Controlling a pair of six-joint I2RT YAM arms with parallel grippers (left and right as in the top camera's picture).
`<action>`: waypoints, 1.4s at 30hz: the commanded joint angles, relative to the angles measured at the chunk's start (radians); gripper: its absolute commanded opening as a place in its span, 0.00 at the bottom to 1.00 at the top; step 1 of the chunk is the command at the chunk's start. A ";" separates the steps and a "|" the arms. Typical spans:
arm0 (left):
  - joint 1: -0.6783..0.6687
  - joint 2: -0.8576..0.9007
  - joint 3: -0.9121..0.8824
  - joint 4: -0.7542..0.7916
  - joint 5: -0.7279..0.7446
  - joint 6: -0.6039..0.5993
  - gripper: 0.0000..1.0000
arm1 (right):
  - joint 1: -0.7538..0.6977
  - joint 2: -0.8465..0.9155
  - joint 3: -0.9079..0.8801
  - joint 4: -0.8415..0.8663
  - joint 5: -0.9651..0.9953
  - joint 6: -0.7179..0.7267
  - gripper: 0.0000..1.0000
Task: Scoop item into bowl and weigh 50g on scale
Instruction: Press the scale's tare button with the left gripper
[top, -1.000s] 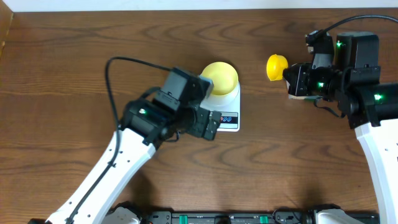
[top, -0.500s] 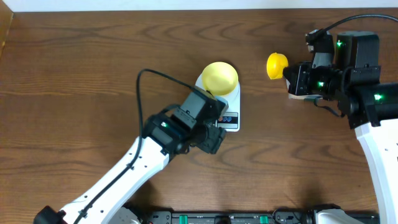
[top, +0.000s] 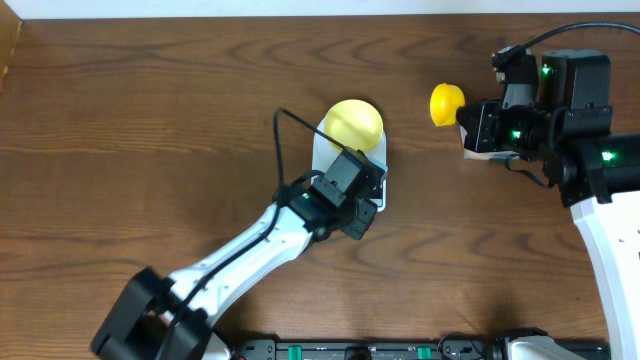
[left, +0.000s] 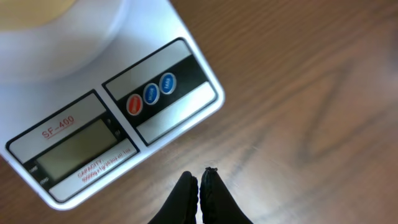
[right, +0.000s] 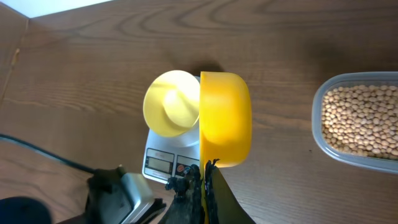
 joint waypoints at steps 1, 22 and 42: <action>-0.002 0.044 -0.011 0.034 -0.075 0.006 0.08 | -0.003 -0.003 0.021 0.001 0.019 -0.015 0.01; 0.002 0.181 -0.011 0.203 -0.274 0.007 0.08 | -0.003 -0.003 0.021 -0.001 0.031 -0.042 0.01; 0.003 0.218 -0.011 0.253 -0.275 0.014 0.08 | -0.003 -0.003 0.021 -0.001 0.034 -0.045 0.01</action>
